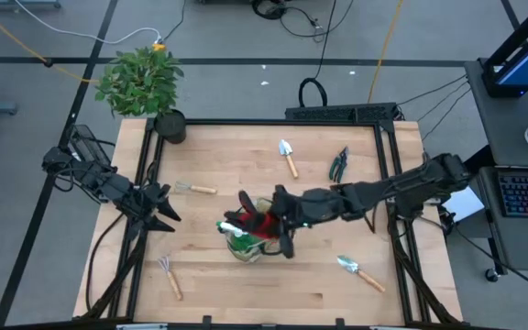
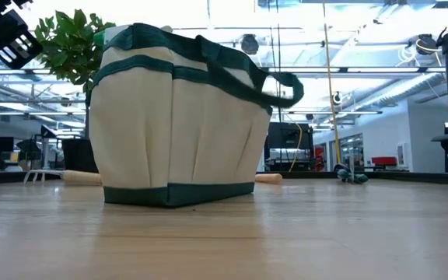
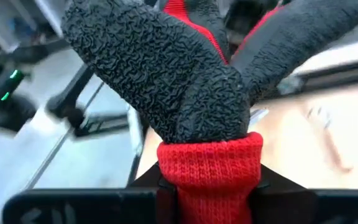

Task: Pick & Place Garden tools in Gardening bag
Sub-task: Put the gloves into the gardening bag

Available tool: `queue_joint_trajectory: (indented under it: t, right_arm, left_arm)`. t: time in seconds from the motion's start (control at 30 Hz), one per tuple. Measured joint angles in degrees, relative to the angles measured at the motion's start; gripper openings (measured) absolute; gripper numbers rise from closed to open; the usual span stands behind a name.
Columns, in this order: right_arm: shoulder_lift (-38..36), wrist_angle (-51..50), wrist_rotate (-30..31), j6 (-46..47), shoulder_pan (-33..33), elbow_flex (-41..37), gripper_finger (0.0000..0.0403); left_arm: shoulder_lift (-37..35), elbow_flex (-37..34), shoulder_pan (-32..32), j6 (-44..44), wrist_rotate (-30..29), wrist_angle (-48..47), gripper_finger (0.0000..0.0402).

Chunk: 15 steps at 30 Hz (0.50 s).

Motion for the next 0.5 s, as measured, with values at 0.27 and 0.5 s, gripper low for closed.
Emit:
queue_joint_trajectory:
  t: [0.27, 0.5]
  right_arm:
    - [7.9, 6.8, 4.0, -2.1, -1.8, -0.1, 0.0061]
    - [10.8, 7.0, 5.4, -2.7, -2.4, -0.1, 0.0061]
  left_arm:
    - [0.0, 0.0, 0.0, 1.3, 0.0, 1.0, 0.0189]
    - [0.0, 0.0, 0.0, 1.3, 0.0, 1.0, 0.0189]
